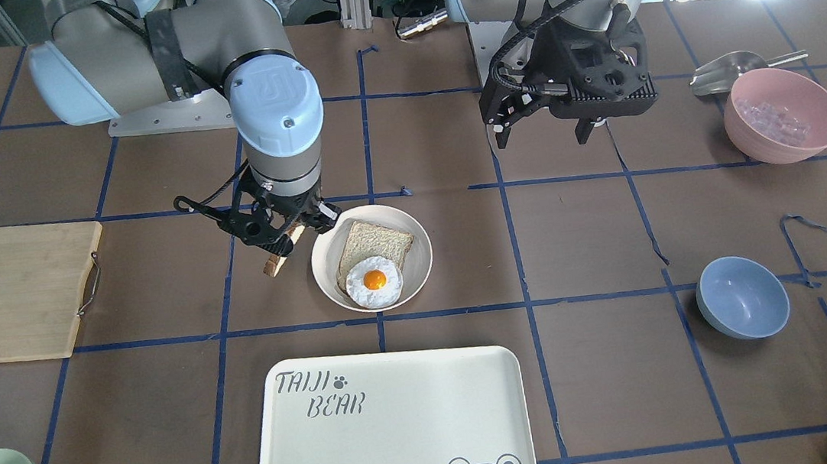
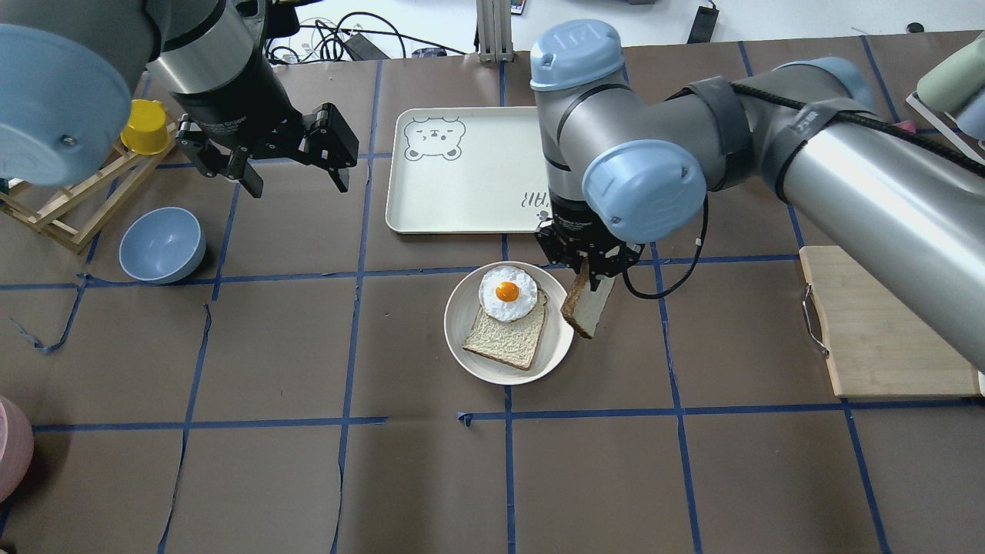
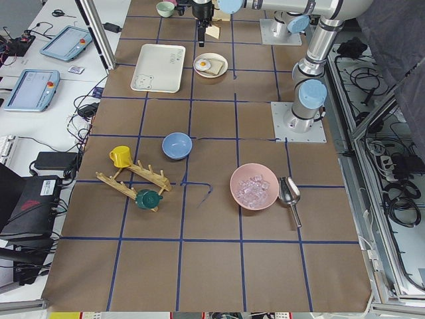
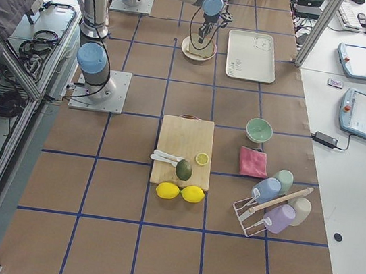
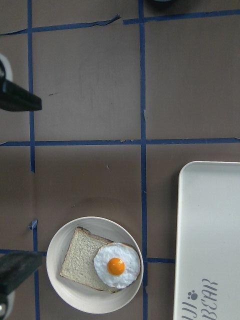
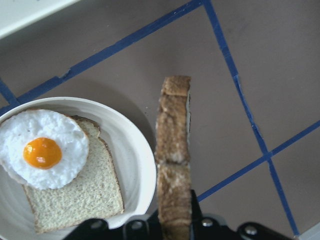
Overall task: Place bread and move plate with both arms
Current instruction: 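Lower the bread slice onto the egg and open the right gripper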
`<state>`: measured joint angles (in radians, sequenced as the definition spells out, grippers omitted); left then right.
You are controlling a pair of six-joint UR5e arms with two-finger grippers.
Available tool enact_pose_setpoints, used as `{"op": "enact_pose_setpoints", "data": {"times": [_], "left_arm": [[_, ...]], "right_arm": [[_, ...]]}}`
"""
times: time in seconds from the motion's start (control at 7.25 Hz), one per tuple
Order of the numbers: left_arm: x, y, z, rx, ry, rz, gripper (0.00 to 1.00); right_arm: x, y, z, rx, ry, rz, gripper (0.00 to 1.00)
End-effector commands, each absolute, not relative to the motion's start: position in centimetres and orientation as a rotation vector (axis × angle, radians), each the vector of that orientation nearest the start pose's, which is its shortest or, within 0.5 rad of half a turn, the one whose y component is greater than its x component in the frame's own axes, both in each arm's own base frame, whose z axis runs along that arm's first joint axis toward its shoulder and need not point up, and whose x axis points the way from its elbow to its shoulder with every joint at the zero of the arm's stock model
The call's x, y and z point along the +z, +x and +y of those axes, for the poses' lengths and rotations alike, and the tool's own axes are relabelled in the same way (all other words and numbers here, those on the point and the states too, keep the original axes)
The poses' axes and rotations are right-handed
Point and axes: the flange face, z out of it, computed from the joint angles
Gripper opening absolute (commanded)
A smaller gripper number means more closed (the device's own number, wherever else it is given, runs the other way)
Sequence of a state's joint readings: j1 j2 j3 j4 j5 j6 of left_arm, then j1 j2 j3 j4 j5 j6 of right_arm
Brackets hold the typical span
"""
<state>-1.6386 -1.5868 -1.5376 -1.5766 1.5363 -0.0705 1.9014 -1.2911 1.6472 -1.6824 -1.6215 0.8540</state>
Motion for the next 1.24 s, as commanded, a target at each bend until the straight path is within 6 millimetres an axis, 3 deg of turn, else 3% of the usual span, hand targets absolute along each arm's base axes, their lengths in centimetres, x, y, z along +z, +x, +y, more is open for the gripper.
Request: {"op": "enact_pose_setpoints", "data": {"times": [0.0,0.28,1.1], "left_arm": [[49.7,-17.0,-48.9,-0.018,-0.007,3.179,1.0],[49.6,-17.0,-48.9,-0.013,-0.007,3.177,1.0],[49.7,-17.0,-48.9,-0.018,-0.002,3.175,1.0]], "right_arm": [[29.3,33.4,-48.0,0.292,0.939,3.168,0.0],[28.4,34.8,-47.4,0.317,0.904,3.176,0.0],[26.8,35.1,-47.8,0.332,0.848,3.192,0.0]]}}
